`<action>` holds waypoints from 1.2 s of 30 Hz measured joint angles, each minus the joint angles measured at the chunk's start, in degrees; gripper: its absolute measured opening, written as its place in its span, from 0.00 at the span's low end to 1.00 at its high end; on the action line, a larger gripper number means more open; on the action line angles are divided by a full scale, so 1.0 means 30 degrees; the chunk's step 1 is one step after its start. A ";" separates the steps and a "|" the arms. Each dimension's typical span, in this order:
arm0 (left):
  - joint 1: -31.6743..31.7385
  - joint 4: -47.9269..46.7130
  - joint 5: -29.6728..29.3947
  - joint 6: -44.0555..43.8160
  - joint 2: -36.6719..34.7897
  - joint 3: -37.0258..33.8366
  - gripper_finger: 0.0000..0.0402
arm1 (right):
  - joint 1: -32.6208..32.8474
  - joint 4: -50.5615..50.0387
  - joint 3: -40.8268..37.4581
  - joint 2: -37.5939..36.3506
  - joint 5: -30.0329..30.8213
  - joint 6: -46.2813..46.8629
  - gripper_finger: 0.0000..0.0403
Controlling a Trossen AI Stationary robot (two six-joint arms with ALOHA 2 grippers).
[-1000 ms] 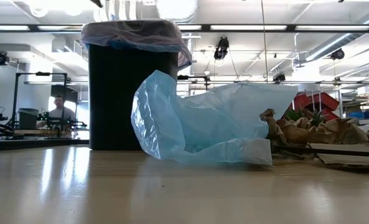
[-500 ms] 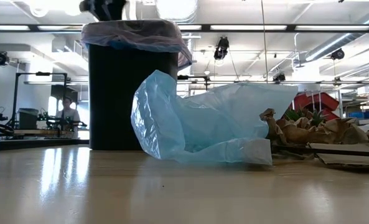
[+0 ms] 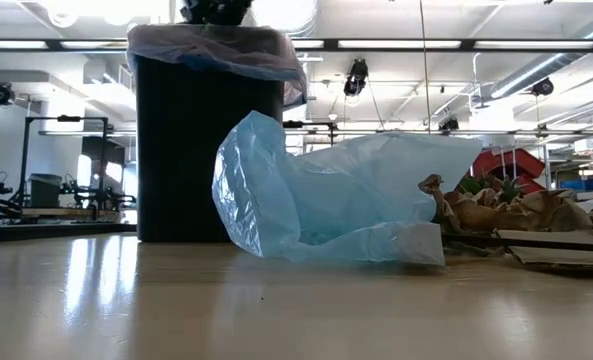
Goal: Place trash/remove bag and relplace
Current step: Put the white plastic into the trash bin
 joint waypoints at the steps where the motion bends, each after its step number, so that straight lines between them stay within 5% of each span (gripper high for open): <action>1: 0.0000 -0.0205 0.0274 -0.0043 -0.0100 0.0407 0.43 | 0.0000 0.0013 -0.0078 -0.0018 0.0005 0.0010 0.48; 8: -0.0007 -0.3611 0.1613 0.0026 -0.0724 0.4002 0.50 | 0.0000 0.0244 -0.0282 0.0295 0.0002 -0.0143 0.52; 12: -0.0005 -0.4701 -0.0629 -0.0784 -0.1174 0.5122 0.52 | 0.0000 0.0371 -0.0508 0.0515 0.0011 -0.0157 0.54; 18: 0.0042 -0.4949 -0.1560 -0.2227 -0.1050 0.3529 0.51 | 0.0000 0.1015 -0.1168 0.0535 -0.0018 0.0028 0.57; 27: 0.0044 -0.4235 0.1806 -0.3532 -0.0723 -0.0465 0.46 | 0.0137 0.0918 -0.1503 0.0448 -0.0590 0.0310 0.55; 36: 0.0007 -0.3310 0.2281 -0.3602 -0.0900 0.2932 0.55 | -0.0164 0.0115 -0.1831 -0.0025 -0.0004 0.0149 0.62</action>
